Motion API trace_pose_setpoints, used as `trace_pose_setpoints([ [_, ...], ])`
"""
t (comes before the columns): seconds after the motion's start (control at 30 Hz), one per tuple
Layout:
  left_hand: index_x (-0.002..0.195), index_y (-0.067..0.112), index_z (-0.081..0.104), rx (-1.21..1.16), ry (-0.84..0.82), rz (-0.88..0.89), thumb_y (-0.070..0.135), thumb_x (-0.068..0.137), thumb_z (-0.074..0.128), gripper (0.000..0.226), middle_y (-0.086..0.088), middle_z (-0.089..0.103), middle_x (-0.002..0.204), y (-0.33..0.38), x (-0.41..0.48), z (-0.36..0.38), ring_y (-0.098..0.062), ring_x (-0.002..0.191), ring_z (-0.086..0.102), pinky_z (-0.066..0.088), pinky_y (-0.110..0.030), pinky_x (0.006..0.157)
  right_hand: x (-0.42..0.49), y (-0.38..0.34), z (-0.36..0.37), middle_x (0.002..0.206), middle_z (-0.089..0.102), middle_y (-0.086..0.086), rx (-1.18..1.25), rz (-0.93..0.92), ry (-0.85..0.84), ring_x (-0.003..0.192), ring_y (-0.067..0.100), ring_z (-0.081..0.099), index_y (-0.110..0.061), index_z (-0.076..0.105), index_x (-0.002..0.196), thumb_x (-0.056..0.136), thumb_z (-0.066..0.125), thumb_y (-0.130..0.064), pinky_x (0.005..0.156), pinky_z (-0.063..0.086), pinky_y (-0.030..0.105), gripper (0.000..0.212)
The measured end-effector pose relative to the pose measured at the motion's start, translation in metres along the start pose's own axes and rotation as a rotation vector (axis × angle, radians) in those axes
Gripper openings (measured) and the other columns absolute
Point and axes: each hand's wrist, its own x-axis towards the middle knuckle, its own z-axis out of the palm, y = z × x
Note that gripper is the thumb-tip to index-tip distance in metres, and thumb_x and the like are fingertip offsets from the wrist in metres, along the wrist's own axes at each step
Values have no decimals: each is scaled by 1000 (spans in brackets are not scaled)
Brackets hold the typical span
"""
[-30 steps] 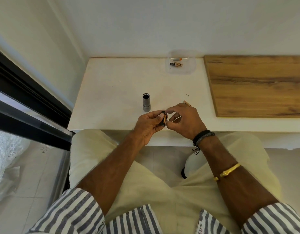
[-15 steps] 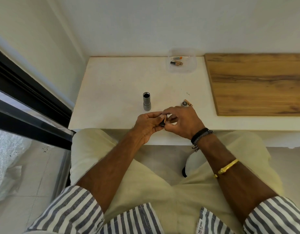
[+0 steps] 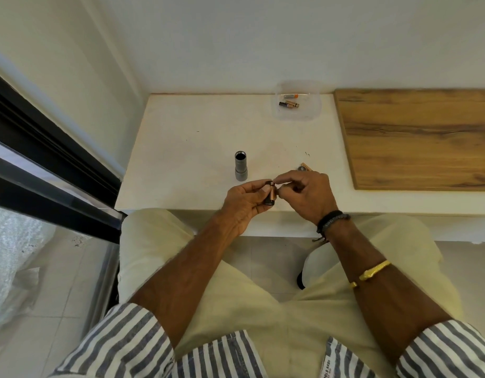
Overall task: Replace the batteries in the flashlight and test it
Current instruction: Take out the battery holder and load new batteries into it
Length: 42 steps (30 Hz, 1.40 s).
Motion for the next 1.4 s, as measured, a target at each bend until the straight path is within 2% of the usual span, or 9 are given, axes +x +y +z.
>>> trace_pose_setpoints([
  [0.1, 113, 8, 70, -14, -30, 57, 3, 91, 66, 23, -15, 75, 106, 0, 0, 1, -28, 98, 73, 60, -33, 76, -1, -2, 8, 88, 74, -4, 292, 300, 28, 77, 11, 74, -15, 77, 98, 87, 70, -8, 63, 61, 24, 15],
  [0.2, 112, 9, 70, 2, -33, 106, -2, 89, 66, 26, -14, 75, 107, -2, 0, 4, -30, 98, 73, 60, -35, 76, 0, -3, 9, 87, 72, 2, 481, 508, -23, 79, 17, 70, -15, 76, 98, 89, 69, -10, 61, 59, 31, 13],
  [0.4, 108, 11, 71, 60, -33, 180, -4, 87, 69, 26, -10, 77, 102, -3, 1, 2, -29, 91, 75, 61, -35, 74, -1, -7, 7, 90, 65, 3, 684, 692, -131, 80, 17, 63, -22, 71, 99, 90, 71, -16, 60, 56, 30, 10],
  [0.53, 110, 9, 71, 117, -19, 229, -4, 85, 70, 28, -9, 77, 99, -3, 0, 3, -28, 90, 75, 61, -32, 74, -2, -9, 7, 91, 65, 4, 804, 727, -145, 85, 21, 62, -21, 67, 96, 92, 67, -11, 66, 59, 34, 10],
  [0.73, 111, 2, 71, 189, 16, 309, -8, 81, 72, 32, -12, 77, 98, -1, 0, 4, -28, 91, 75, 60, -32, 81, -2, -11, 8, 84, 61, 6, 982, 755, -144, 76, 18, 61, -17, 65, 93, 93, 62, -3, 66, 60, 34, 14],
  [0.93, 108, 6, 73, 263, 1, 376, -8, 80, 73, 31, -11, 77, 96, -4, -3, 12, -27, 90, 75, 60, -34, 81, 2, -13, 8, 86, 55, 9, 1039, 856, -124, 68, 18, 52, -17, 60, 88, 86, 48, 2, 59, 48, 32, 23],
  [1.03, 110, 5, 72, 257, 20, 365, -5, 82, 73, 30, -10, 77, 97, -4, -3, 13, -25, 90, 75, 60, -31, 78, 2, -13, 7, 90, 55, 9, 1042, 867, -106, 73, 23, 54, -17, 59, 90, 86, 44, 1, 59, 47, 31, 24],
  [1.2, 114, 4, 71, 236, 81, 342, 4, 84, 76, 31, -9, 77, 98, -4, -2, 13, -25, 89, 75, 61, -34, 79, 0, -13, 11, 92, 66, 8, 872, 738, -46, 86, 27, 65, -17, 65, 93, 92, 56, -4, 60, 56, 30, 16],
  [1.4, 114, 4, 70, 177, 124, 289, 6, 84, 77, 31, -12, 77, 99, -4, 0, 8, -28, 90, 75, 61, -40, 82, -2, -4, 15, 93, 73, 9, 694, 569, 78, 82, 18, 72, -9, 76, 102, 91, 72, -7, 67, 60, 32, 12],
])
